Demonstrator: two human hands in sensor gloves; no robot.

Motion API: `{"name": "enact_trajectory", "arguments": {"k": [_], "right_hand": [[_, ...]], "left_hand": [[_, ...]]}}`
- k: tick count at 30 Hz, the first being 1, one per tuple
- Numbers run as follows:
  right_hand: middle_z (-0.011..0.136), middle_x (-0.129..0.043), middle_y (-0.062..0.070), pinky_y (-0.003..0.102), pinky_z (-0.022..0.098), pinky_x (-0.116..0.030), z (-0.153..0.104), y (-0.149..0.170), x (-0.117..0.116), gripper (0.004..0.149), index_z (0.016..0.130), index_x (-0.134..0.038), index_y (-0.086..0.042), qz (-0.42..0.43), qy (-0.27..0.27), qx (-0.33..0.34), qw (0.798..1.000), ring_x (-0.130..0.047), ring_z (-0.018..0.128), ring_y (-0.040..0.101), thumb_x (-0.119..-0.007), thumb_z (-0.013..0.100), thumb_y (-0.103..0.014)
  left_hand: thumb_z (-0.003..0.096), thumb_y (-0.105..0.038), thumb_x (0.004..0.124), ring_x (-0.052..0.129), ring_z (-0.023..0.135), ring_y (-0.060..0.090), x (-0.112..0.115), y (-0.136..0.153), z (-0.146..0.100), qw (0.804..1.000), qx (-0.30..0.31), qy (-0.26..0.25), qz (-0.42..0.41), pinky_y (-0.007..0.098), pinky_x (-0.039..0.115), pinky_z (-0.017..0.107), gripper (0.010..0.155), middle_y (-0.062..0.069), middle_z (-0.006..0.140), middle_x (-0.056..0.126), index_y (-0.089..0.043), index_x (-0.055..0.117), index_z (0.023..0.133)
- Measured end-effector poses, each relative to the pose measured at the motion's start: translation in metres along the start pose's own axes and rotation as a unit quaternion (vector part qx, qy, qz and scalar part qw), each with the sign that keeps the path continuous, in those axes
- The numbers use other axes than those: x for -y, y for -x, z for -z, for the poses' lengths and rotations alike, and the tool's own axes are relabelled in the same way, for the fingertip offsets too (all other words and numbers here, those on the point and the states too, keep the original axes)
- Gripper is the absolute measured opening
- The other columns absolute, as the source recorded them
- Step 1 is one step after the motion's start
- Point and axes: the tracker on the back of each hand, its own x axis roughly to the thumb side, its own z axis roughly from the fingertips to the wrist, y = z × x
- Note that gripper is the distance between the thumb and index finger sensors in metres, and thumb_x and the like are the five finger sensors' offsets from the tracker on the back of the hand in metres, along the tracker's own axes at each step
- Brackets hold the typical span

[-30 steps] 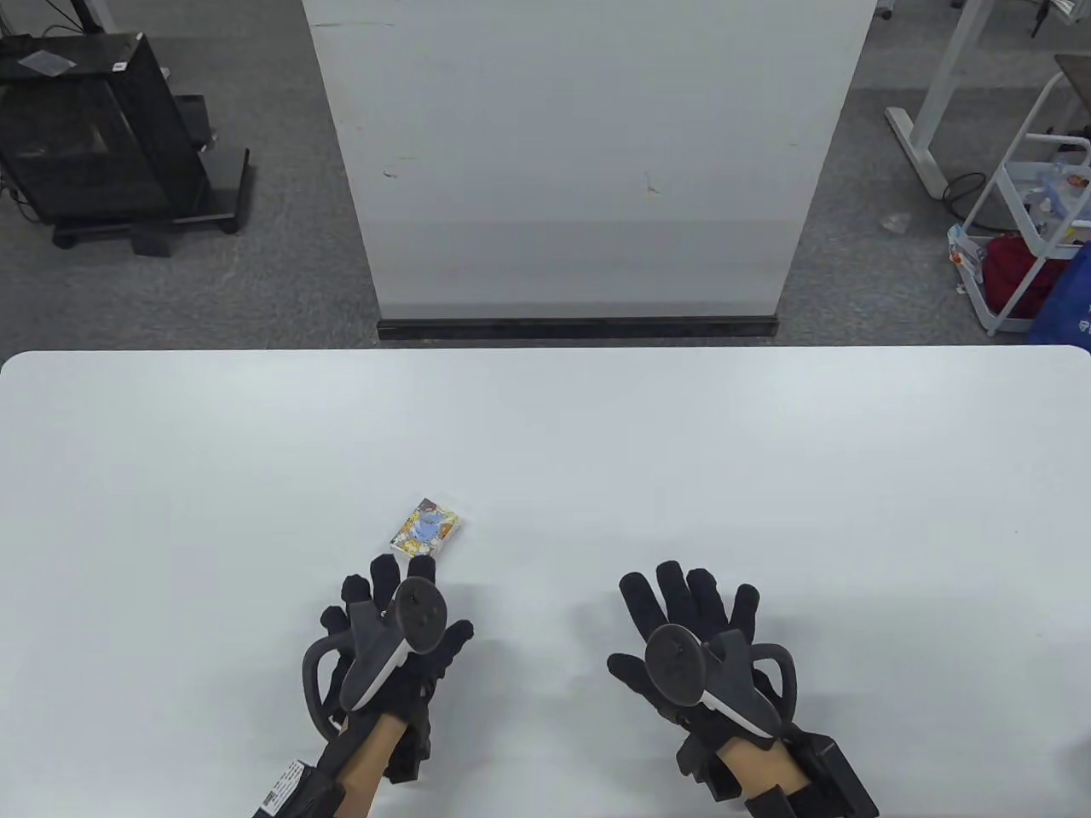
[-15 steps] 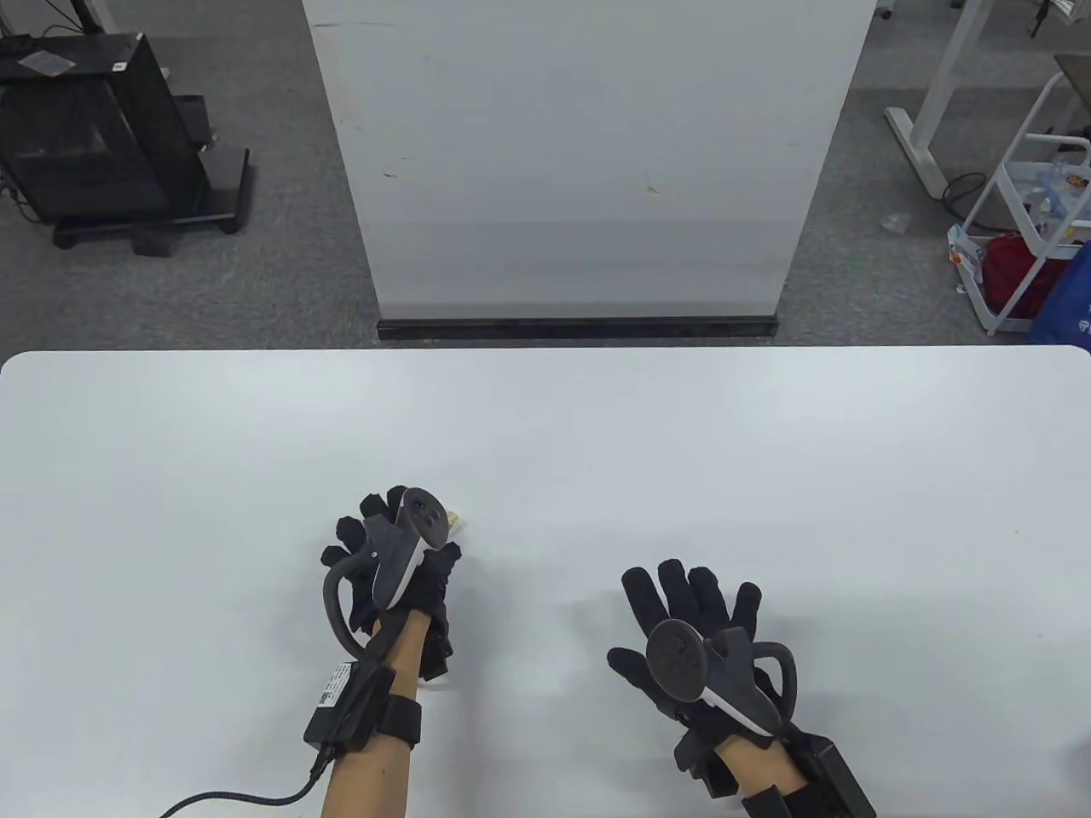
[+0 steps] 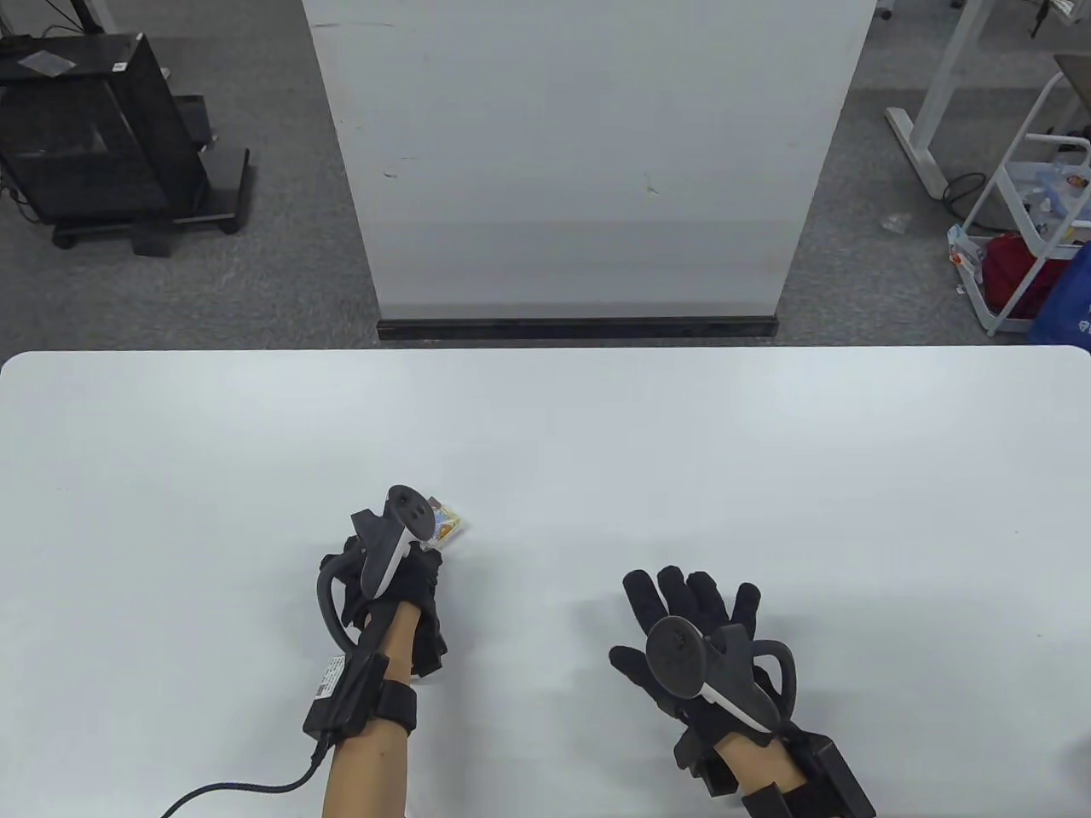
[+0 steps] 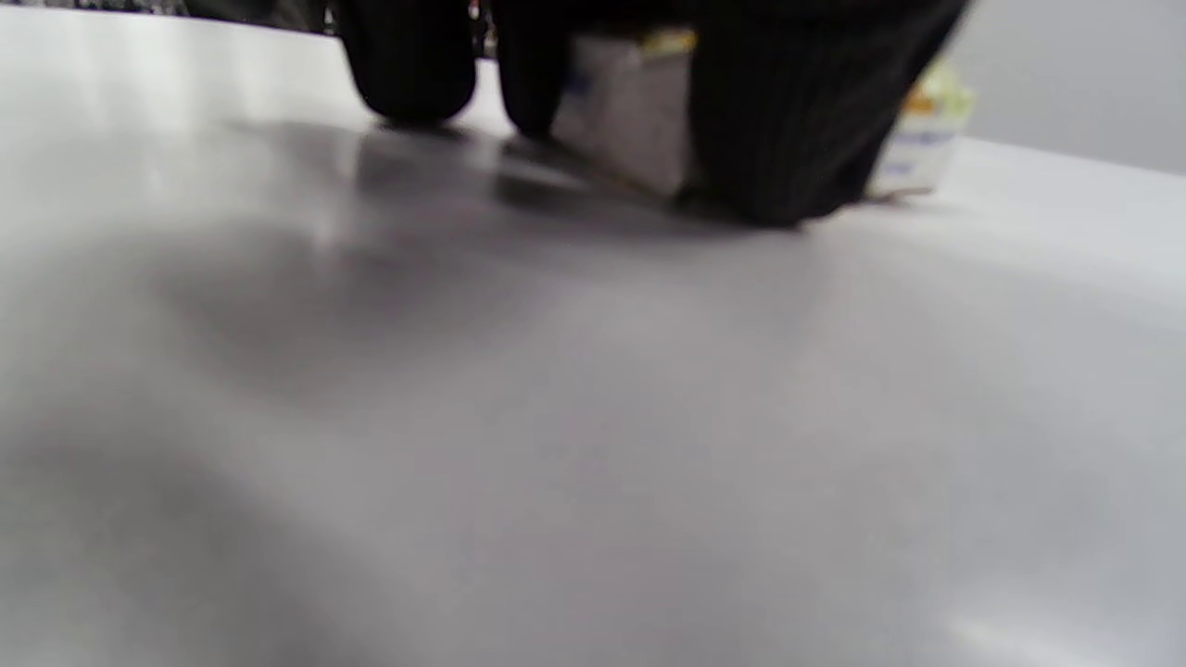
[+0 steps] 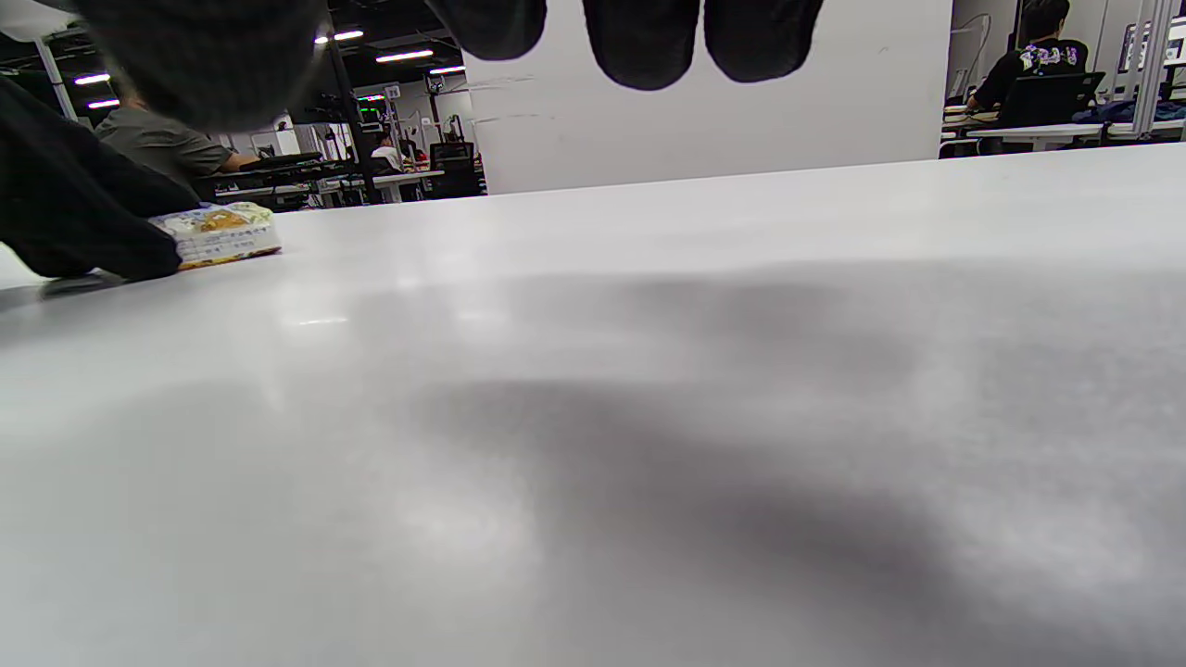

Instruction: Tear open small pack of tissues

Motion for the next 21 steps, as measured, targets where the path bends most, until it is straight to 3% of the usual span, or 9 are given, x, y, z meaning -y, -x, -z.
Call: {"name": "enact_trajectory", "arguments": {"k": [6, 12, 13, 15, 17, 21], "right_hand": [[0.119, -0.058, 0.008, 0.073, 0.074, -0.034, -0.001, 0.002, 0.004, 0.084, 0.118, -0.051, -0.033, 0.013, 0.016, -0.006, 1.000, -0.061, 0.107, 0.041, -0.076, 0.045, -0.066], [0.116, -0.065, 0.006, 0.072, 0.074, -0.035, -0.002, 0.001, 0.005, 0.081, 0.116, -0.056, -0.032, 0.019, 0.019, -0.001, 1.000, -0.066, 0.104, 0.039, -0.077, 0.045, -0.064], [0.115, -0.067, 0.006, 0.072, 0.074, -0.036, -0.004, -0.001, 0.006, 0.080, 0.116, -0.057, -0.032, 0.020, 0.020, 0.001, 1.000, -0.067, 0.104, 0.039, -0.077, 0.045, -0.063], [0.112, -0.071, 0.005, 0.072, 0.074, -0.037, -0.006, -0.003, 0.007, 0.079, 0.115, -0.059, -0.032, 0.031, 0.024, 0.009, 0.999, -0.070, 0.102, 0.038, -0.078, 0.045, -0.063], [0.110, -0.074, 0.004, 0.072, 0.074, -0.037, -0.008, -0.007, 0.009, 0.077, 0.114, -0.062, -0.032, 0.036, 0.031, 0.016, 0.999, -0.071, 0.101, 0.037, -0.079, 0.044, -0.062], [0.104, -0.080, 0.001, 0.070, 0.075, -0.040, -0.012, -0.014, 0.010, 0.073, 0.110, -0.070, -0.031, 0.036, 0.057, 0.030, 0.997, -0.075, 0.099, 0.034, -0.081, 0.044, -0.059]], "left_hand": [[0.0501, -0.044, 0.083, 0.068, 0.098, 0.041, -0.002, -0.013, -0.039, 0.995, 0.082, -0.002, 0.055, 0.068, 0.044, 0.076, 0.077, 0.011, 0.109, 0.063, -0.023, 0.042, 0.111], [0.0503, -0.045, 0.083, 0.075, 0.093, 0.040, 0.001, -0.024, -0.098, 0.984, 0.170, 0.025, -0.035, 0.067, 0.050, 0.075, 0.076, 0.013, 0.107, 0.066, -0.020, 0.044, 0.111], [0.0504, -0.045, 0.082, 0.075, 0.093, 0.040, 0.004, -0.026, -0.114, 0.981, 0.187, 0.016, -0.053, 0.066, 0.050, 0.075, 0.076, 0.013, 0.107, 0.065, -0.020, 0.043, 0.111], [0.0489, -0.044, 0.085, 0.079, 0.088, 0.040, 0.009, -0.028, -0.133, 0.969, 0.221, -0.075, -0.077, 0.066, 0.055, 0.072, 0.076, 0.016, 0.103, 0.068, -0.017, 0.047, 0.110], [0.0490, -0.045, 0.083, 0.080, 0.087, 0.038, 0.010, -0.036, -0.146, 0.967, 0.247, -0.060, -0.031, 0.065, 0.056, 0.072, 0.077, 0.015, 0.104, 0.067, -0.017, 0.045, 0.110], [0.0490, -0.045, 0.083, 0.082, 0.084, 0.036, 0.018, -0.049, -0.160, 0.959, 0.280, -0.019, -0.044, 0.064, 0.058, 0.071, 0.077, 0.016, 0.103, 0.067, -0.016, 0.045, 0.110]]}}
